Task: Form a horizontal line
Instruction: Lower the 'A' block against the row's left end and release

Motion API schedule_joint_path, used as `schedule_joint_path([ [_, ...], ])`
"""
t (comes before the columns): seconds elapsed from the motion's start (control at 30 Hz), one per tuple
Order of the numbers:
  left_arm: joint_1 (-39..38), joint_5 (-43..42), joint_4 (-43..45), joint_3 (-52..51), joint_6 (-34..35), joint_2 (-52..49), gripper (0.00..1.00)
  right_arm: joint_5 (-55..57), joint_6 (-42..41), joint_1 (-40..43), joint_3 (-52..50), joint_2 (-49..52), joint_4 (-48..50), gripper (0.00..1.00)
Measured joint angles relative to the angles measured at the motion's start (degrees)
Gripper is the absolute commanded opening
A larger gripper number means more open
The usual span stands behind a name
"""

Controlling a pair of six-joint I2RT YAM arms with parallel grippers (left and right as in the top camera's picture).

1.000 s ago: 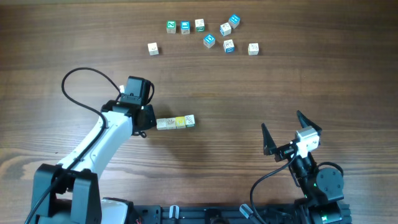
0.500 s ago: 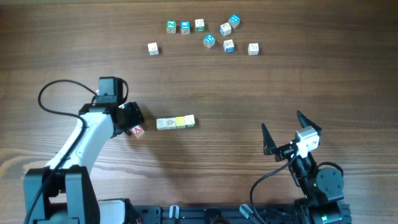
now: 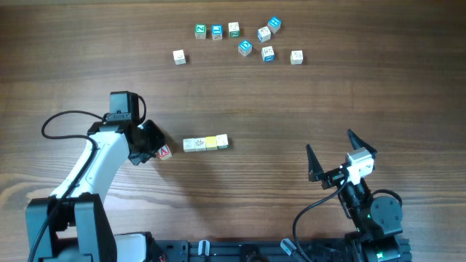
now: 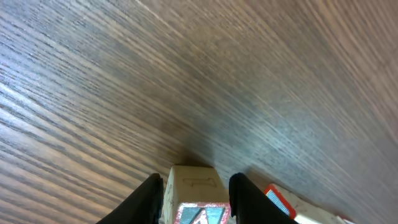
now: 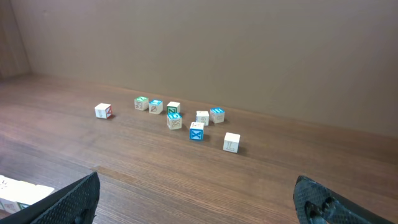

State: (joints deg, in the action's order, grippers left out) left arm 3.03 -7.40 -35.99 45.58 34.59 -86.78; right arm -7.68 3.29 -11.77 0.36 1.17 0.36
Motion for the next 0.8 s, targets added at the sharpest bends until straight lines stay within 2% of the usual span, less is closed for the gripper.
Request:
schedule_joint_path([
  [0.07, 0.0, 0.4, -0.9, 0.0, 0.3, 0.0, 0.36, 0.0, 0.0, 0.0, 0.0, 0.0, 0.0, 1.00],
  [0.13, 0.4, 2.3, -2.1, 0.0, 0.5, 0.0, 0.27, 0.0, 0.0, 0.0, 0.0, 0.0, 0.0, 1.00],
  [0.2, 1.9, 4.0, -3.0, 0.0, 0.7, 0.0, 0.22, 0.0, 0.0, 0.0, 0.0, 0.0, 0.0, 1.00],
  [0.27, 2.7, 5.0, -5.0, 0.0, 0.7, 0.0, 0.04, 0.0, 0.0, 0.0, 0.0, 0.0, 0.0, 1.00],
  [0.37, 2.7, 5.2, -10.3, 0.0, 0.9, 0.0, 0.04, 0.0, 0.0, 0.0, 0.0, 0.0, 0.0, 1.00],
  [0.47, 2.7, 4.9, -11.8, 0.0, 0.7, 0.0, 0.04, 0.0, 0.0, 0.0, 0.0, 0.0, 0.0, 1.00],
  [0.6, 2.7, 3.9, -7.2, -1.9, 0.4, 0.0, 0.04, 0.0, 0.0, 0.0, 0.0, 0.0, 0.0, 1.00],
  [0.8, 2.7, -2.3, -3.8, -2.5, 0.4, 0.0, 0.04, 0.0, 0.0, 0.0, 0.0, 0.0, 0.0, 1.00],
])
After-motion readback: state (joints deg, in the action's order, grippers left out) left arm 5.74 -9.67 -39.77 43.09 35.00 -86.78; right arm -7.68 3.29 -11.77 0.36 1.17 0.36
